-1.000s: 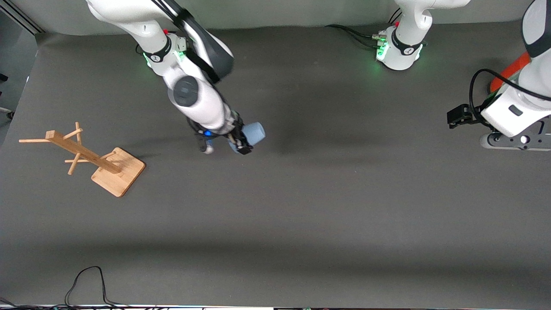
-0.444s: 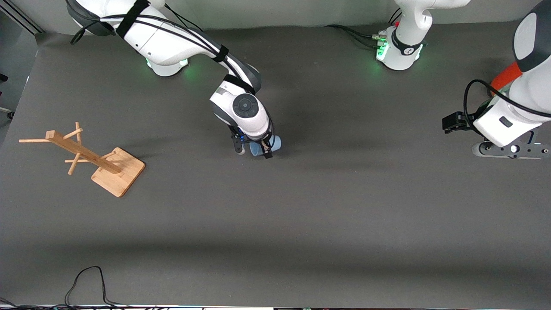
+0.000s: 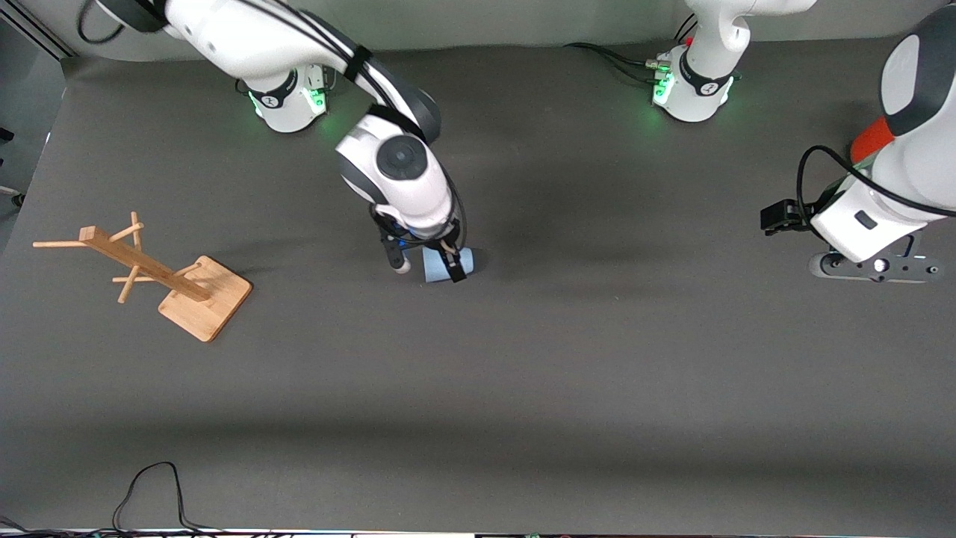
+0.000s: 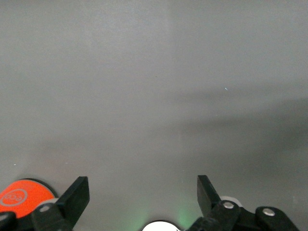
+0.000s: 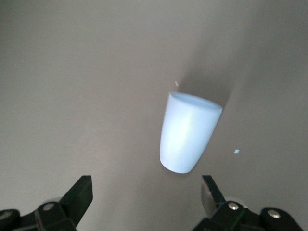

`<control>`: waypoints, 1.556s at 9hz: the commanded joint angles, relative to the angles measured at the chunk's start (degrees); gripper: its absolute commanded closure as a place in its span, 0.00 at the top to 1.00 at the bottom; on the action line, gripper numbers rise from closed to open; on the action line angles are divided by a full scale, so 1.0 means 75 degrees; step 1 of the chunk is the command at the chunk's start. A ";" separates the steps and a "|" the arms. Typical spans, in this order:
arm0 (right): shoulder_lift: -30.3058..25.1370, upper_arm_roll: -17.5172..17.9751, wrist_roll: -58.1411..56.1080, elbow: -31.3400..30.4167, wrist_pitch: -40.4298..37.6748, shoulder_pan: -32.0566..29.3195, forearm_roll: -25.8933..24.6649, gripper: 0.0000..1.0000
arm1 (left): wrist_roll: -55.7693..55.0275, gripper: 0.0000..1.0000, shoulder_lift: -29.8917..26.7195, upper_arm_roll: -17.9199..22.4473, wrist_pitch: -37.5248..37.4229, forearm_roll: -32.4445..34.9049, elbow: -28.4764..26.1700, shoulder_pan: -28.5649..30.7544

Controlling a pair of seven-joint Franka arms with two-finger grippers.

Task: Rotate and upright cup with both arms
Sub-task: 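Lay the cup on its side, open the right gripper while the left gripper reaches in, then lower the left gripper onto the cup while the right gripper withdraws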

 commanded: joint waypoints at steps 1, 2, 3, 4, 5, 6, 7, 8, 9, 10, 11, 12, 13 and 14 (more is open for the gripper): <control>-0.1495 -0.0966 -0.2776 -0.0262 -0.0722 -0.0076 0.0866 1.00 | -0.0510 1.00 0.0090 0.0056 -0.0064 0.0036 0.0208 -0.0597; -0.1942 -0.1634 -0.4125 -0.0274 -0.0911 -0.0076 0.1195 1.00 | -0.1128 1.00 0.0207 0.0056 -0.0029 0.0036 0.0243 -0.0959; -0.2272 -0.2174 -0.5623 -0.0274 -0.1133 -0.0076 0.1465 1.00 | -0.1691 1.00 0.0405 0.0056 0.0006 0.0048 0.0324 -0.1427; -0.2612 -0.2818 -0.7274 -0.0274 -0.1460 -0.0076 0.1700 1.00 | -0.2590 1.00 0.0906 0.0056 0.0007 0.0048 0.0685 -0.1977; -0.2951 -0.3393 -0.8555 -0.0263 -0.1881 -0.0076 0.2016 1.00 | -0.3504 1.00 0.1502 0.0056 0.0007 0.0048 0.1199 -0.2516; -0.3326 -0.4025 -0.9833 -0.0274 -0.2408 -0.0076 0.2239 1.00 | -0.4499 1.00 0.2170 0.0056 0.0007 0.0048 0.1784 -0.3090; -0.3597 -0.4321 -1.0484 -0.0286 -0.2749 -0.0088 0.2253 1.00 | -0.5310 1.00 0.2861 0.0068 0.0018 0.0048 0.2417 -0.3548; -0.3797 -0.4568 -1.1233 -0.0274 -0.2962 -0.0285 0.2253 1.00 | -0.6153 1.00 0.3575 0.0068 0.0030 0.0048 0.3165 -0.3993; -0.3915 -0.4733 -1.2447 -0.0286 -0.3010 -0.0484 0.2253 1.00 | -0.6974 1.00 0.4279 0.0068 0.0065 0.0048 0.3962 -0.4381; -0.3985 -0.4816 -1.3399 -0.0286 -0.3011 -0.0567 0.2253 1.00 | -0.7736 1.00 0.4680 0.0079 0.0506 0.0059 0.4260 -0.4768; -0.4021 -0.4816 -1.3721 -0.0298 -0.3034 -0.0696 0.2241 1.00 | -0.8614 1.00 0.4939 0.0103 0.1184 0.0129 0.4274 -0.5235; -0.4056 -0.4805 -1.3806 -0.0309 -0.3127 -0.0709 0.2241 1.00 | -0.9504 1.00 0.5232 0.0114 0.1782 0.0211 0.4356 -0.5635; -0.4080 -0.4816 -1.4352 -0.0298 -0.3163 -0.0755 0.2241 1.00 | -1.0198 1.00 0.5479 0.0126 0.2252 0.0328 0.4368 -0.5987; -0.4138 -0.4840 -1.4589 -0.0298 -0.3290 -0.0895 0.2241 1.00 | -1.0680 1.00 0.5725 0.0126 0.2582 0.0410 0.4380 -0.6245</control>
